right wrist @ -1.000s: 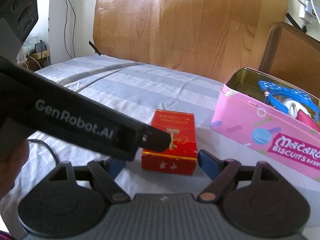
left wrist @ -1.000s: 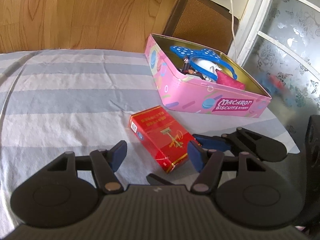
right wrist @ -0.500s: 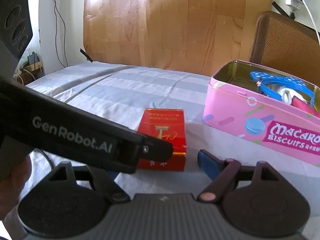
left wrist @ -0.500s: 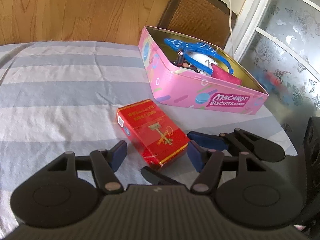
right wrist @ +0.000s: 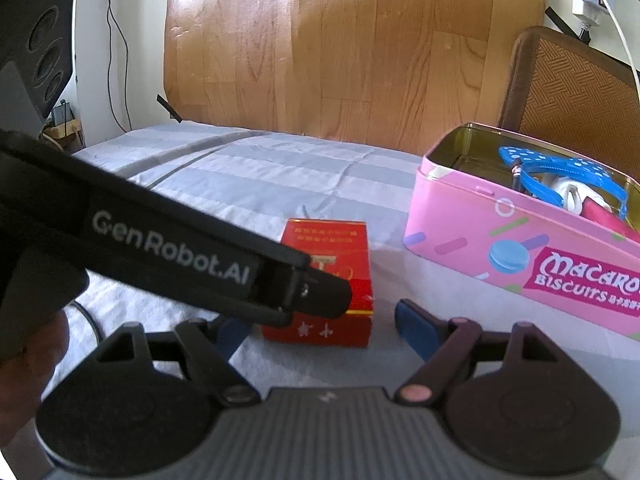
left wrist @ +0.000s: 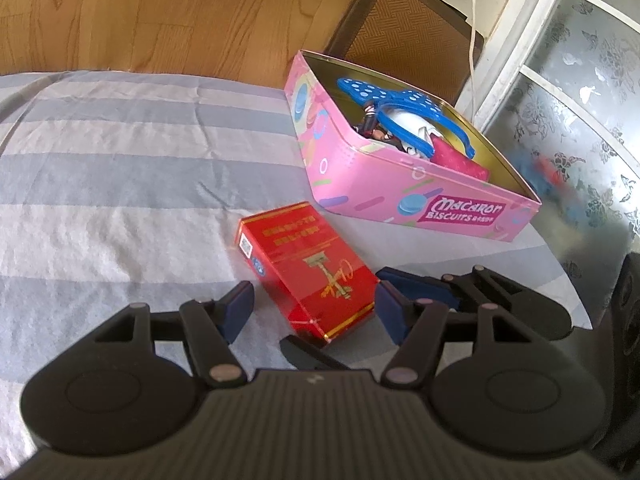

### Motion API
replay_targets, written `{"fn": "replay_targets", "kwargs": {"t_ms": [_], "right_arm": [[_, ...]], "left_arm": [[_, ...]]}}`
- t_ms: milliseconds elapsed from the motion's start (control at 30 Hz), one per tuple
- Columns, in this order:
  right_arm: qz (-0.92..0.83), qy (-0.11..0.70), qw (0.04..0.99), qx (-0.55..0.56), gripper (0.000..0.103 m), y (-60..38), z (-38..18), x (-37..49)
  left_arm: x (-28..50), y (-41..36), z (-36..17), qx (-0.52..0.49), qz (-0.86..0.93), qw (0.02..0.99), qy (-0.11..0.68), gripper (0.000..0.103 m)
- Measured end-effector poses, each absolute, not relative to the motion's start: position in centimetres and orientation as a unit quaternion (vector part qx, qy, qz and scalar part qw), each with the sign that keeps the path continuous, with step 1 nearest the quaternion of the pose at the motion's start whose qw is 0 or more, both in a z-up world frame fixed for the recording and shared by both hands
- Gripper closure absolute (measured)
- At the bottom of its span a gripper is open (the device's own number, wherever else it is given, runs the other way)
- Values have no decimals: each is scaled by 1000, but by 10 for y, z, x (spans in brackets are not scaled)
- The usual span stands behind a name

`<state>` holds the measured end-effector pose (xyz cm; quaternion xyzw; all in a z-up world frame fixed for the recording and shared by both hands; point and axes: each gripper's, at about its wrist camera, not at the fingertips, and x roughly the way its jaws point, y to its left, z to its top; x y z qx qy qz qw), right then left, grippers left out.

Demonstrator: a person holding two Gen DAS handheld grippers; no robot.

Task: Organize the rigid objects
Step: 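Close the left gripper on the red box, then lift the red box with the left gripper and carry it into the tin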

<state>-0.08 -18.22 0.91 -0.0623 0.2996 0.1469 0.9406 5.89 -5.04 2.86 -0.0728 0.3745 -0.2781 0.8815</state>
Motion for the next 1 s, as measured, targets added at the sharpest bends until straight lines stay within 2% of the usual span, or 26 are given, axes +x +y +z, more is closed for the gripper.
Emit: {"fn": "replay_targets", "kwargs": {"t_ms": [700, 1000], "right_arm": [[146, 303, 940, -52, 22, -187, 9, 1], [145, 302, 941, -54, 25, -188, 9, 0]], "left_arm": [[58, -56, 28, -72, -288, 877, 377, 34], [58, -55, 28, -77, -289, 876, 378, 34]]}}
